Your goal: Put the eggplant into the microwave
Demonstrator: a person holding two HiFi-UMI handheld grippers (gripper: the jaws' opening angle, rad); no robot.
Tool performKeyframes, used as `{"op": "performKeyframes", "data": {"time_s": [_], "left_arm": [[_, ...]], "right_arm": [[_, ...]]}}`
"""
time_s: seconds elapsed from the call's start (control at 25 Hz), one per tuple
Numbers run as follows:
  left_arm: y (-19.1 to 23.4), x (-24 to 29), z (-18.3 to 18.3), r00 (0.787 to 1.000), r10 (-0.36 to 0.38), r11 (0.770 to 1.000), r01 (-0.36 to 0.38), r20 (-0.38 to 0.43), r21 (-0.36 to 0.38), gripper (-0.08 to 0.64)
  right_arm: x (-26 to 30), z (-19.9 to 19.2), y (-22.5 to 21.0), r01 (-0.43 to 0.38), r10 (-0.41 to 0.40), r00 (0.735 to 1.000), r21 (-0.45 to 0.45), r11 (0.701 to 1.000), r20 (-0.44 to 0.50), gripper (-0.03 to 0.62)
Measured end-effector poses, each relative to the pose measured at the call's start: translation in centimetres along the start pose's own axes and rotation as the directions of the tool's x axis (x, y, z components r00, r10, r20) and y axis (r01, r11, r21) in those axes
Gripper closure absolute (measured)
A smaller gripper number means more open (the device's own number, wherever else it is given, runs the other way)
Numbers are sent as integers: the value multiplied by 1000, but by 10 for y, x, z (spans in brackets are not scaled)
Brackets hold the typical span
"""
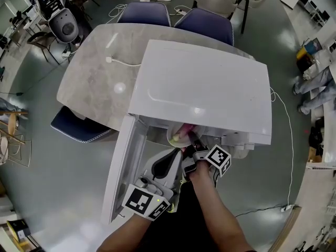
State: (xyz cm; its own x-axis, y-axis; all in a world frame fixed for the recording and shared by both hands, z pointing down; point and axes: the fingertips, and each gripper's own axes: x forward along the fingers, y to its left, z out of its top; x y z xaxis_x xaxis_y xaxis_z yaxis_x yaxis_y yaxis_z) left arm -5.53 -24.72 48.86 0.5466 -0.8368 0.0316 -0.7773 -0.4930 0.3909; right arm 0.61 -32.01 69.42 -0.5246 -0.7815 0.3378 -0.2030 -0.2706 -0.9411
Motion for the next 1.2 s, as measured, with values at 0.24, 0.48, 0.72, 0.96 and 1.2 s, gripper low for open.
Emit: {"op": "performKeyframes", "data": {"time_s": [0.24,0.48,0.72,0.96,1.2], "left_arm": [[2,0,-1,1000,8,1000,-8,-1,-9,551],[1,0,-2,1000,6,1000,-6,-2,-11,551],[-2,0,1,1000,2,1000,-2,-3,-5,551],[-2,-1,2,1000,5,1000,-5,-10,2,551],[-2,-2,-1,1000,5,1000,-5,-15,3,551]], "right_arm": [[2,7,1,10,-9,1000,-45,999,28,546],[-3,3,5,11,-10,1000,-66,998,19,451],[-36,-5,8,26,-24,999,-71,997,26,449],[-44,-24,11,9,-14,999,-135,991,-37,589],[-28,-38,1,38,-66,991,-231,972,-114,589]]}}
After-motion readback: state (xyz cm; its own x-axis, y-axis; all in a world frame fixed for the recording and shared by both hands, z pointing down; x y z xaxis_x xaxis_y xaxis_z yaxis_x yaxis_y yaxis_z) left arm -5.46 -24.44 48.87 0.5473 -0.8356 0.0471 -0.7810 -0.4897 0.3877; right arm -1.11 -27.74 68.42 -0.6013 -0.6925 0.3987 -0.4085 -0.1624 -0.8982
